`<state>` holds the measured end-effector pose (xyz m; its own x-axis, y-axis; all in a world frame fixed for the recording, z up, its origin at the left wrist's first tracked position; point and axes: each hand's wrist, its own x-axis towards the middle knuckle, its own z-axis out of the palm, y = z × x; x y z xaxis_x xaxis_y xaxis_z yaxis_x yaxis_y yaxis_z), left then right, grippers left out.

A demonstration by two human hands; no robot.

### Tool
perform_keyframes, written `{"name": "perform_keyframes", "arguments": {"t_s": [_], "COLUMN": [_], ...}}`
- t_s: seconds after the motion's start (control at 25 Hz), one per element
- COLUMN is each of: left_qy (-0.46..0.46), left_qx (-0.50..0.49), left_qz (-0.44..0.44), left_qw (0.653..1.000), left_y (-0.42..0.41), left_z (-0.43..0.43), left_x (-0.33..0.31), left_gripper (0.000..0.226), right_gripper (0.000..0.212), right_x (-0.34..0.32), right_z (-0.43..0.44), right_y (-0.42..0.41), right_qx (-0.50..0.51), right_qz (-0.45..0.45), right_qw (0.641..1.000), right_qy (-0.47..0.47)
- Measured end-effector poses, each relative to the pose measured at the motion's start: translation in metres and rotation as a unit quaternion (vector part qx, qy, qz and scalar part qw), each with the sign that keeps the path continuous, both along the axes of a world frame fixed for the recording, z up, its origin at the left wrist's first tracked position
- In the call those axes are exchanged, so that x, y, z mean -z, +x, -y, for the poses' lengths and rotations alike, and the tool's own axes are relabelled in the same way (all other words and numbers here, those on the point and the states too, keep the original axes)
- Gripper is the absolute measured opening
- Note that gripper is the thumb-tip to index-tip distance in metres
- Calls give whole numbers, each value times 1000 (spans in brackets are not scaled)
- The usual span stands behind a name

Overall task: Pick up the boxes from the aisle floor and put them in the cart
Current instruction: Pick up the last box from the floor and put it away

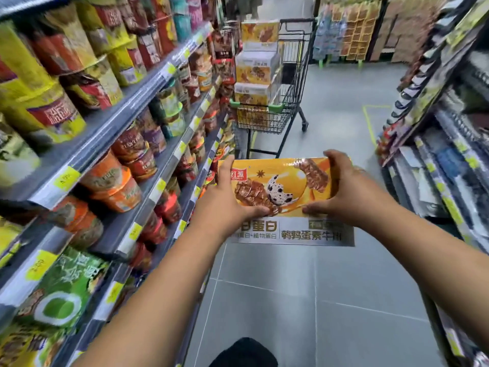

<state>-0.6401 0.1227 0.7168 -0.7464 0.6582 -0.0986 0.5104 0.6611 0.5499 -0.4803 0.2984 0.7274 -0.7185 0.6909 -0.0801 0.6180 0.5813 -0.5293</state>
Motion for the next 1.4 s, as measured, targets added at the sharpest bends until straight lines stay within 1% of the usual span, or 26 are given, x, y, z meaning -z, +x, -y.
{"name": "perform_keyframes", "arguments": {"t_s": [0.2,0.44,0.56,0.72,0.92,1.12,1.24,1.4], "left_qy": [19,21,13,11,23,19,22,14], "left_qx": [-6,22,40,37,-3,-31,-40,-36], "left_qz": [17,-1,-4,-16,-37,-27,-23,-25], "left_qw": [1000,1000,999,999,999,999,999,999], "left_y": [-118,-284,-349,-434,-524,-596,-637,-711], "left_z": [-99,-236,-295,-383,-493,-589,-633,-694], "left_x": [9,7,-3,-2,0,-3,1,7], "left_gripper": [126,125,125,124,124,124,123,121], "right_gripper": [116,115,115,116,115,114,113,114], "right_x": [9,3,1,6,9,1,3,15], "right_z": [-99,-227,-279,-372,-493,-599,-646,-702], "right_y": [-118,-271,-328,-414,-517,-603,-649,-717], "right_qx": [-12,10,23,22,-10,-37,-42,-26], "right_qz": [8,-22,-27,-45,-58,-30,-21,-26], "right_qw": [1000,1000,999,999,998,999,999,999], "right_qy": [6,19,8,8,14,21,20,5]}}
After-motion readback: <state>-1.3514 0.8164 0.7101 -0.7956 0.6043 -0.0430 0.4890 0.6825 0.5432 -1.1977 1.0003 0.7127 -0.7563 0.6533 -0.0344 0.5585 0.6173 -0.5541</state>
